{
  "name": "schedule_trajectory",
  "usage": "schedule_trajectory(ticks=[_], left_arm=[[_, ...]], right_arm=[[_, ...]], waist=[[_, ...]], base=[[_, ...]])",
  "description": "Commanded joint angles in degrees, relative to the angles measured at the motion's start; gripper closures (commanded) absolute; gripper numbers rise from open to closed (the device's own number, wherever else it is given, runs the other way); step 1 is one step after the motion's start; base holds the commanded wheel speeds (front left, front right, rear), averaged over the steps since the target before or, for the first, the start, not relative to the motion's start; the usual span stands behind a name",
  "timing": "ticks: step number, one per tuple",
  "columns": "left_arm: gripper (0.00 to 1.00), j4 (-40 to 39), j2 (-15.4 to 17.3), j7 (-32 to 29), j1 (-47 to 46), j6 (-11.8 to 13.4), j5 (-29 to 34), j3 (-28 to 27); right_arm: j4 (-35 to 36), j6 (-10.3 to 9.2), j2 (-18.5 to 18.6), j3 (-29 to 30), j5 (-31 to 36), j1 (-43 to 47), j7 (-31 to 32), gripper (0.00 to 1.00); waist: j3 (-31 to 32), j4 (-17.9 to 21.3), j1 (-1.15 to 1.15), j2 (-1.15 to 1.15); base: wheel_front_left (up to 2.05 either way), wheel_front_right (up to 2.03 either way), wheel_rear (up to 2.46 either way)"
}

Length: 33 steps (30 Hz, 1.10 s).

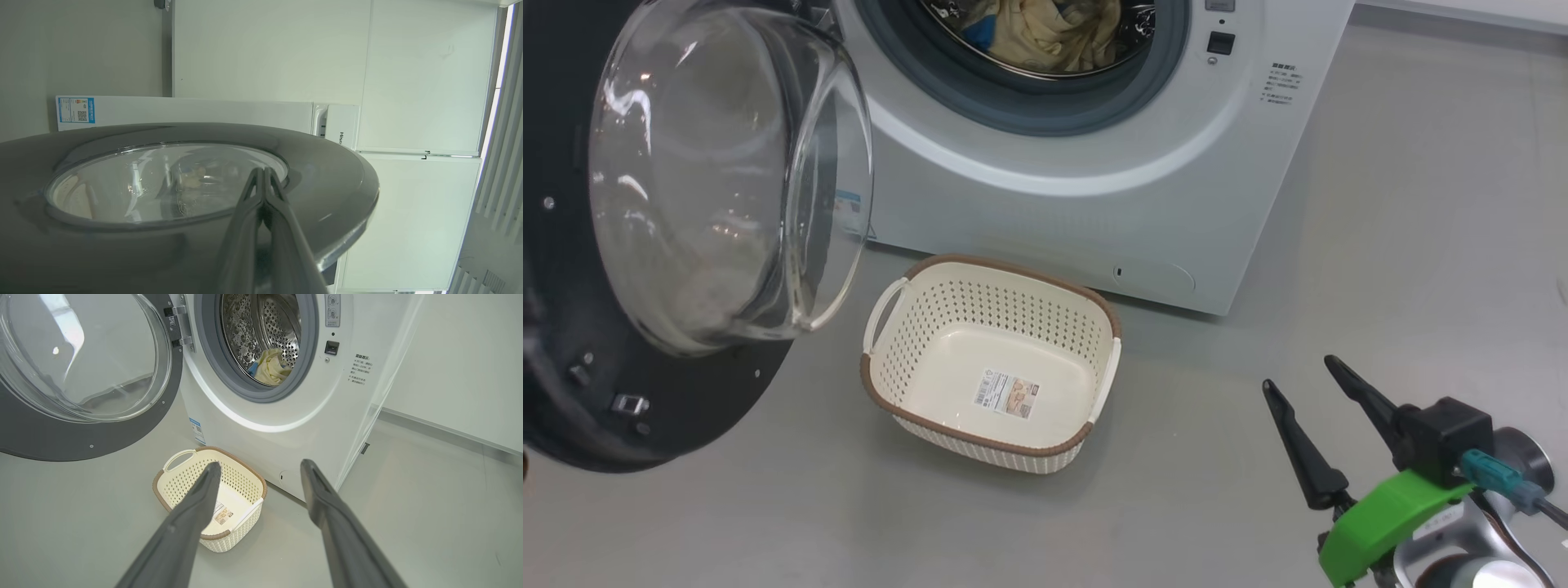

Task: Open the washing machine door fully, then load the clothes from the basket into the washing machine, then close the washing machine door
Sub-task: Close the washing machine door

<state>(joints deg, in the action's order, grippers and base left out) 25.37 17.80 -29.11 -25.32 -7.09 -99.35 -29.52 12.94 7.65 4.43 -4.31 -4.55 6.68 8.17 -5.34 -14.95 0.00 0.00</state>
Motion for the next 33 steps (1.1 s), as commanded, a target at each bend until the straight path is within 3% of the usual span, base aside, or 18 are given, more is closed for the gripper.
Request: schedule_trajectory(ticks=[1,18,33], left_arm=[[1.0,-3.4,1.1,-1.6,-0.7,-0.4,0.2,-0.5],[1.0,-16.0,-7.4,-12.2,2.1,-0.4,1.4,2.8],[1.0,-22.6,-12.3,-15.2,3.1,-0.4,2.9,5.2]], right_arm=[[2.0,-0.16,0.3,-1.1,-0.2,-2.3,0.1,0.0],[-0.4,-0.16,-1.0,-1.5,-0.9,-3.3,-2.5,0.0],[-2.8,-0.16,-1.5,-1.8,-1.8,-4.3,-5.2,0.0]], waist=[[-0.1,-0.1,0.0,0.0],[-0.8,1.8,0.0,0.0],[-1.6,7.7,0.0,0.0]], base=[[0.0,0.0,0.0],[0.0,0.0,0.0],[0.0,0.0,0.0]])
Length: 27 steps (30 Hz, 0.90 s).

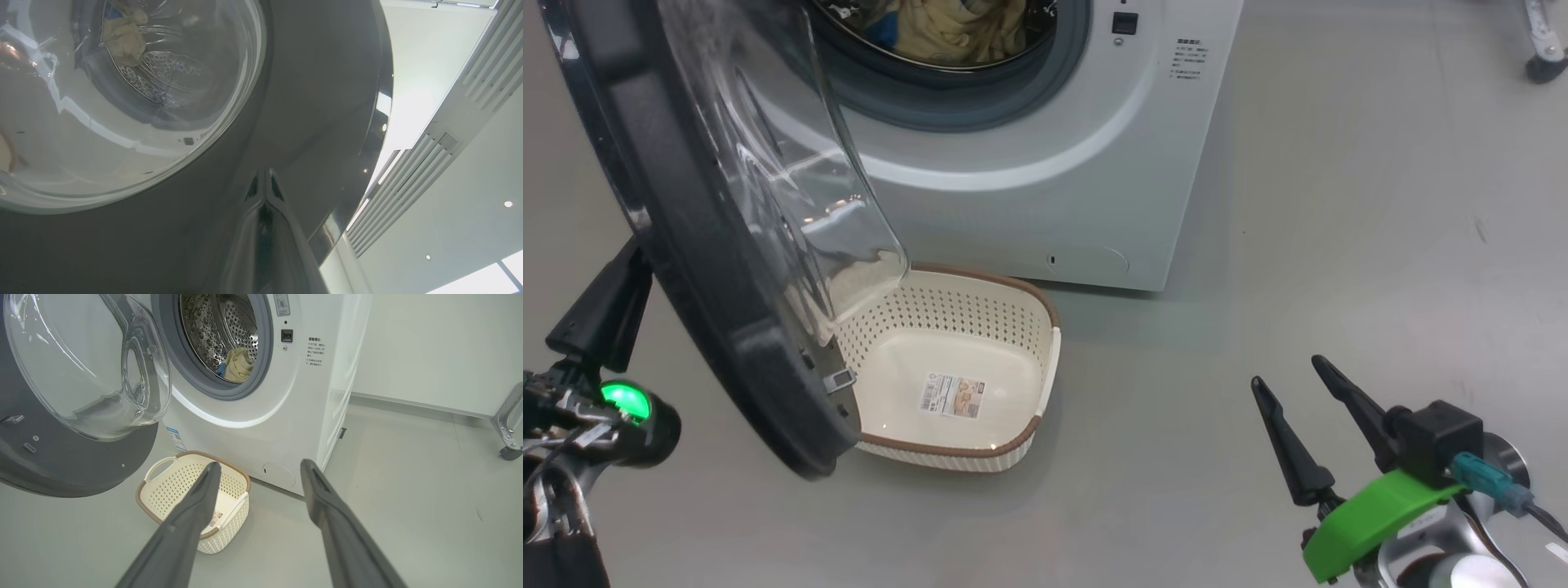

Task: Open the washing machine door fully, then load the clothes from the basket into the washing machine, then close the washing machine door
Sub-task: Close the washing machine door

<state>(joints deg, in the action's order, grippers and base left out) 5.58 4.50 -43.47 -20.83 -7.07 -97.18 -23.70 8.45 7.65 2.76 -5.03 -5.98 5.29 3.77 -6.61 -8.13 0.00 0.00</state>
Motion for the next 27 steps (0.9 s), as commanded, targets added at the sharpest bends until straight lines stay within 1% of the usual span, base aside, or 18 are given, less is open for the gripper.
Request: schedule_trajectory(ticks=[1,14,22,27], left_arm=[[1.0,-3.1,0.8,-0.8,-1.4,-0.4,0.9,-0.4],[1.0,-2.7,-0.9,1.1,-4.1,-0.4,2.6,1.5],[1.0,-1.5,-1.3,3.0,-5.6,-0.4,4.0,3.6],[1.0,-0.2,-1.5,4.7,-7.8,-0.4,3.7,4.6]], right_arm=[[1.6,-0.16,0.1,-1.0,-0.5,-3.0,-0.9,0.0],[-0.1,-0.16,0.1,-0.8,-2.3,-4.5,-3.1,0.0],[-1.0,-0.16,0.1,-1.0,-3.1,-5.4,-4.0,0.0],[-1.6,-0.16,0.1,-1.2,-3.5,-6.1,-4.7,0.0]], waist=[[-0.4,1.4,0.0,0.0],[-2.0,7.6,0.0,0.0],[-2.7,11.0,0.0,0.0],[-3.6,13.1,0.0,0.0]], base=[[0.0,0.0,0.0],[0.0,0.0,0.0],[0.0,0.0,0.0],[0.0,0.0,0.0]])
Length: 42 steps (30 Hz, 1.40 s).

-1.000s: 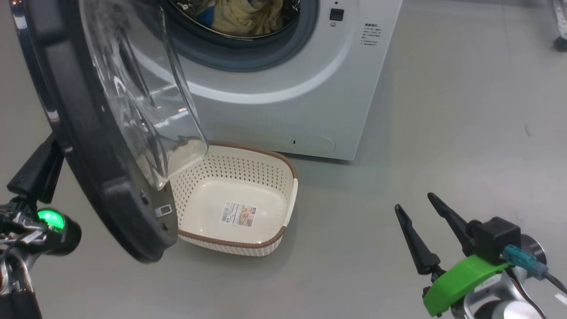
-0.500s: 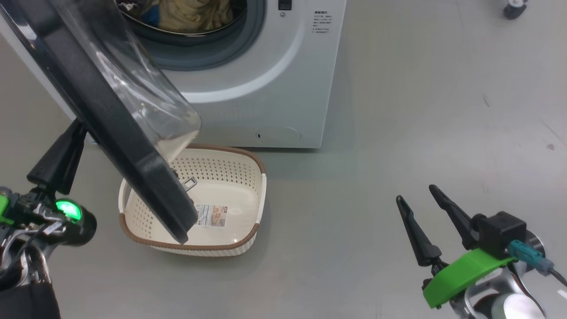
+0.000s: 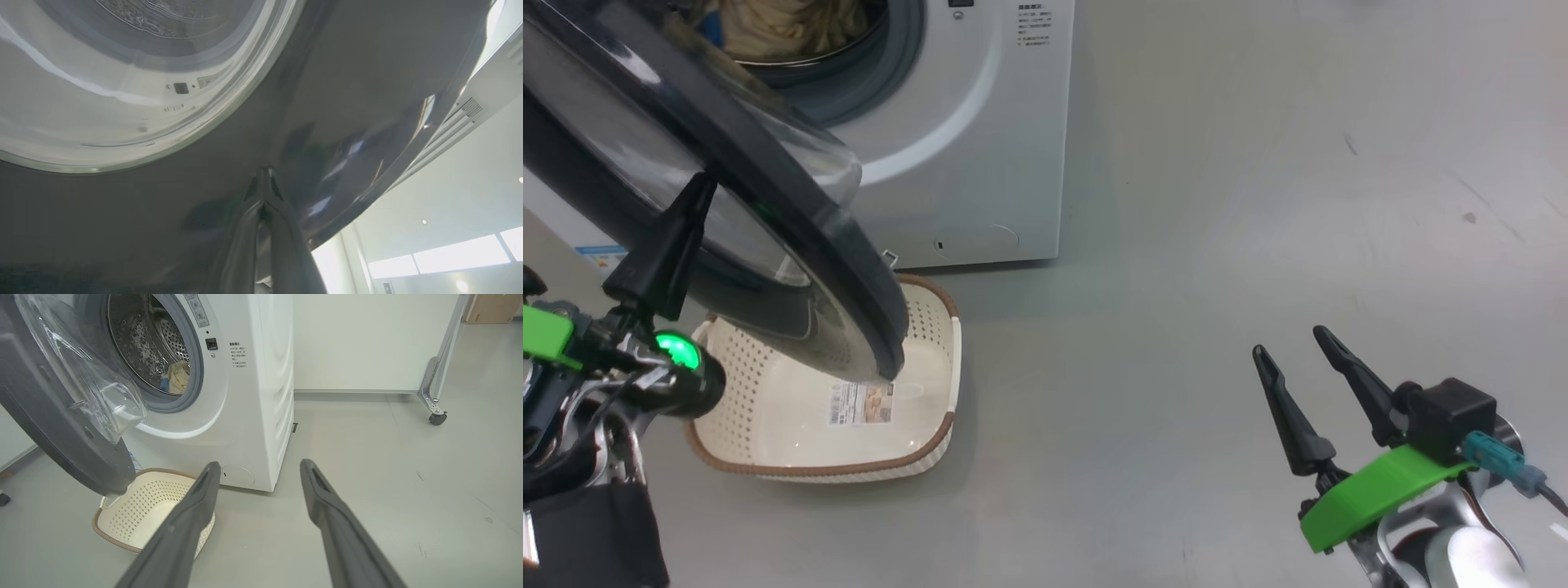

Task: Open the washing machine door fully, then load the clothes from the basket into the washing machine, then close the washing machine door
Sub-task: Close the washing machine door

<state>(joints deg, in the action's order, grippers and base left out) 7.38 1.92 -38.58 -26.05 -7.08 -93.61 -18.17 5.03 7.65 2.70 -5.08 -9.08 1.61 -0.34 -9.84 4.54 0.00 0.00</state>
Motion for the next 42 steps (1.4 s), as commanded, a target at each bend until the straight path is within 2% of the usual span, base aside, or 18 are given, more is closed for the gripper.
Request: schedule_trajectory(ticks=[1,24,33,42], left_arm=[[1.0,-1.7,1.1,0.2,-3.1,-0.4,0.1,-0.8],[1.0,6.0,1.2,7.6,-10.7,-0.4,3.4,-0.9],[1.0,5.3,1.2,8.2,-10.0,-0.4,3.6,-1.3],[1.0,2.6,1.2,10.0,-5.5,-0.4,4.7,-1.2]], right_arm=[[1.7,-0.16,0.2,-1.1,-0.5,-2.5,-0.7,0.0],[-1.7,-0.16,0.2,-2.5,-2.5,-4.4,-3.5,0.0],[-2.5,-0.16,0.2,-1.9,-2.8,-4.4,-4.2,0.0],[-3.0,-0.16,0.2,0.4,-2.6,-4.3,-4.9,0.0]], waist=[[-0.4,0.9,0.0,0.0],[-1.0,8.9,0.0,0.0],[-0.5,9.1,0.0,0.0],[0.6,5.8,0.0,0.0]], base=[[0.0,0.0,0.0],[0.0,0.0,0.0],[0.0,0.0,0.0],[0.0,0.0,0.0]])
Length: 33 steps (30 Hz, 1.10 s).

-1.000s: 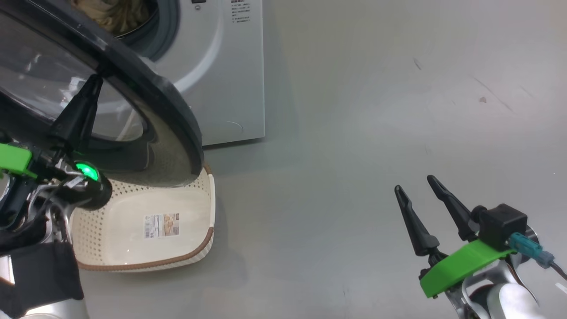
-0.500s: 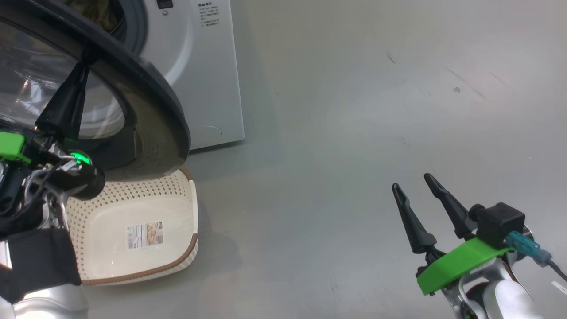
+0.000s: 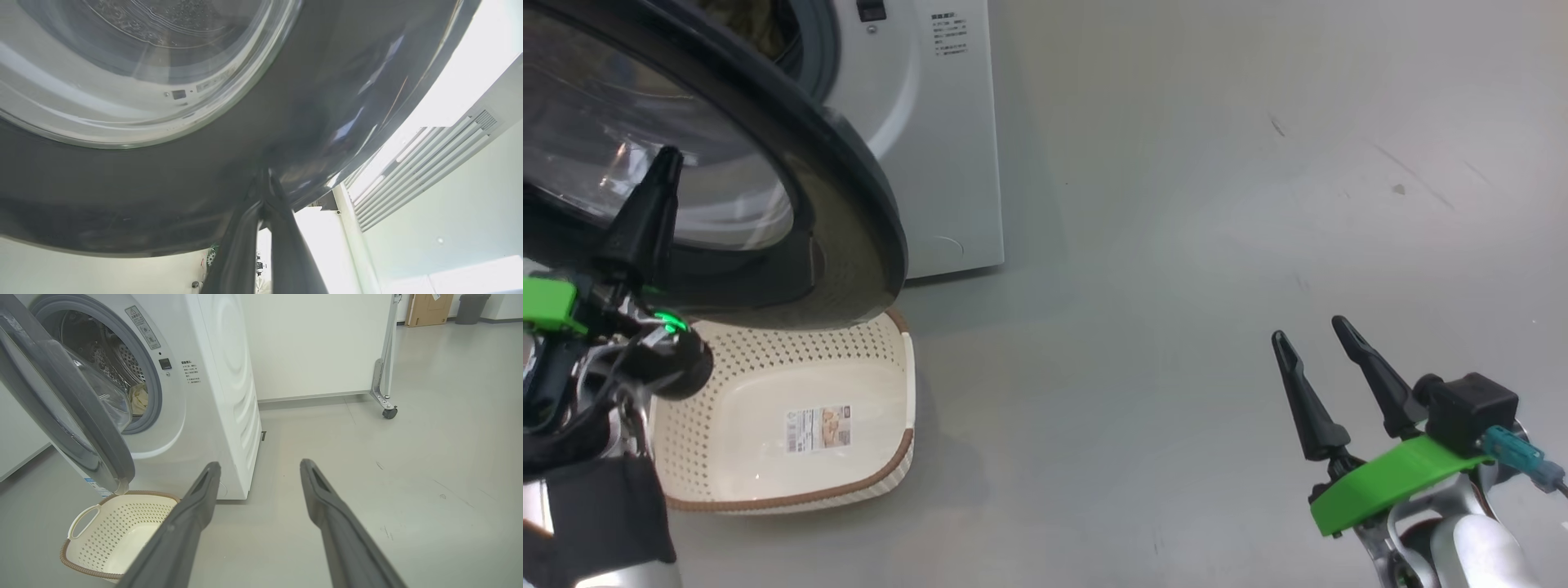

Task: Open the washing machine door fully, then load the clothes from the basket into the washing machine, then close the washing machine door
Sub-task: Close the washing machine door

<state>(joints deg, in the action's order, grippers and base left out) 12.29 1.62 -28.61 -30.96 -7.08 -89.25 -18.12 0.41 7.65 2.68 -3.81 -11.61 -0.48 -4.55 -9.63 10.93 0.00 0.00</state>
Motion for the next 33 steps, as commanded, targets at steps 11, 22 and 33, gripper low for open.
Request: schedule_trajectory(ticks=[11,22,33], left_arm=[[0.5,-7.0,1.3,11.3,7.7,-0.4,9.0,3.9],[0.0,-8.9,4.8,30.5,16.2,0.3,37.0,13.8],[0.0,-11.4,7.3,39.5,23.2,8.7,61.5,22.5]], right_arm=[[1.6,-0.16,0.2,1.1,1.1,-1.9,-0.5,0.0],[1.6,-0.16,0.2,1.8,2.2,-1.6,-0.2,0.0],[1.9,-0.16,0.2,2.9,4.0,-0.3,0.5,0.0]], waist=[[2.5,-4.0,0.0,0.0],[4.0,-4.8,0.0,0.0],[5.3,-5.8,0.0,0.0]], base=[[0.0,0.0,0.0],[0.0,0.0,0.0],[0.0,0.0,0.0]])
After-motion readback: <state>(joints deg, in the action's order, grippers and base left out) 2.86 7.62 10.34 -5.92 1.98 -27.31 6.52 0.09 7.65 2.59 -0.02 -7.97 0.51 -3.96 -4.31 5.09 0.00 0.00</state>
